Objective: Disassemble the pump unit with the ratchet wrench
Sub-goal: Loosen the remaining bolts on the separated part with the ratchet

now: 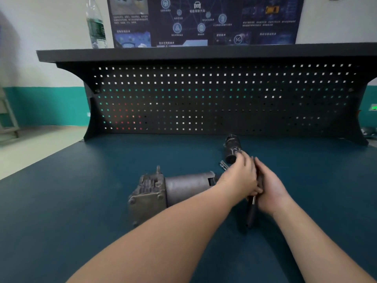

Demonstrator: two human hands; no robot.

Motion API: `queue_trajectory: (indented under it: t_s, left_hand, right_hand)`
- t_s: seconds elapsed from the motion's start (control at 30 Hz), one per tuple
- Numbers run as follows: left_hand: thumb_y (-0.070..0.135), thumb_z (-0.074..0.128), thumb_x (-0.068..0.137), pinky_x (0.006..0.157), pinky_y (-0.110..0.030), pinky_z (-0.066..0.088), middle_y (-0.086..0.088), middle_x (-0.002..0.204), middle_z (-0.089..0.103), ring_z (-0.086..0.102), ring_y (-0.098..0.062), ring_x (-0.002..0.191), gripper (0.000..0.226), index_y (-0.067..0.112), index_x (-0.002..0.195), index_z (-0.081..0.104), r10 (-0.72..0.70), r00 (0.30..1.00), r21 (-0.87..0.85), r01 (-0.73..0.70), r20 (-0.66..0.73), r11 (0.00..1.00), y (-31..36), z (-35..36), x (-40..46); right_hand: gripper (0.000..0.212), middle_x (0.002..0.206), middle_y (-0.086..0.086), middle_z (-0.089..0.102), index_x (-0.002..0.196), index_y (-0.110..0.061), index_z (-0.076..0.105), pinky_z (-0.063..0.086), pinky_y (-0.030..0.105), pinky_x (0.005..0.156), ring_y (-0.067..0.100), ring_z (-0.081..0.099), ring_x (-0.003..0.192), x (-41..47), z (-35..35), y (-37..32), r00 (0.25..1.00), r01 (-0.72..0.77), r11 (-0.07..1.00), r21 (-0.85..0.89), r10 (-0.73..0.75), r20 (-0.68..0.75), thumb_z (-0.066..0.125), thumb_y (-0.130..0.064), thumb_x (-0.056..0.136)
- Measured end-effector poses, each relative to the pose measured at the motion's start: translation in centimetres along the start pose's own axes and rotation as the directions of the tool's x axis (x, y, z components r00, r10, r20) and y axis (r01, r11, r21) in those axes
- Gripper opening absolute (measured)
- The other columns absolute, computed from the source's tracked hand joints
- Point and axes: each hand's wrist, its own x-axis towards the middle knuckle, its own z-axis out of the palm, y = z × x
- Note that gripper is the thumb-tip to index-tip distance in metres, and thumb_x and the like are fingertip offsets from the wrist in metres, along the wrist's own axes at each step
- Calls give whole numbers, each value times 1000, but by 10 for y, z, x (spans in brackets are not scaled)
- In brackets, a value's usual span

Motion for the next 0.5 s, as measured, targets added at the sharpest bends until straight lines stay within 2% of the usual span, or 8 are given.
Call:
queue_trajectory:
  t_s: [0.07,0.13,0.2,0.23,0.3,0.4,0.47,0.5]
  left_hand:
    - [21,21,105,100,-51,41,-31,146,34,39,-50,127,52,-16,142,20,-67,991,-35,71,114,997,10,6,-11]
    - [12,22,103,100,-51,40,-32,144,36,40,-50,126,47,-16,141,21,-135,966,-25,144,219,989,21,11,-22]
    - [12,24,102,102,-53,38,-31,142,39,41,-49,126,46,-14,141,25,-162,953,-34,176,256,984,28,14,-30]
    - [12,24,102,102,-54,37,-30,142,40,42,-49,125,46,-13,141,26,-161,952,-28,174,261,984,29,15,-31]
    - [12,25,102,100,-52,39,-27,140,43,44,-45,123,46,-11,141,27,-161,953,-35,176,258,984,30,16,-29]
    - [13,25,102,95,-45,42,-23,137,47,49,-37,119,46,-10,141,27,-166,953,-61,187,252,981,33,16,-25]
    - [13,26,102,91,-41,42,-21,135,49,52,-33,116,46,-12,141,25,-212,961,-161,241,177,957,29,18,-27]
    - [13,28,101,91,-38,42,-20,133,50,52,-31,115,46,-11,141,25,-254,957,-279,284,138,917,23,18,-30]
  right_hand:
    - [27,91,-2,73,93,-29,79,52,22,56,20,68,69,-2,10,11,999,-42,999,-27,42,34,59,-45,87]
    - [28,100,-2,75,98,-28,78,56,24,56,14,73,82,-4,22,23,996,-86,992,-97,89,22,56,-44,92]
    - [26,98,1,76,94,-27,79,56,26,55,15,73,82,-6,27,30,994,-112,980,-162,110,-21,61,-44,89]
    - [26,94,2,76,92,-24,80,56,27,53,17,74,79,-7,26,31,993,-115,978,-172,110,-38,65,-44,86]
    - [26,74,5,74,89,-18,79,53,26,47,19,71,59,-10,22,31,991,-116,983,-146,104,-89,69,-41,84]
    - [25,46,-2,54,82,-15,71,40,18,34,9,47,31,-11,17,29,979,-71,990,-119,46,-200,65,-38,89]
    - [28,42,-4,45,76,-15,63,33,17,31,7,36,28,-14,19,26,966,-16,993,-119,-15,-258,63,-39,91]
    - [29,42,-4,43,76,-16,61,31,16,32,7,34,28,-16,21,23,963,22,990,-138,-59,-265,61,-39,93]
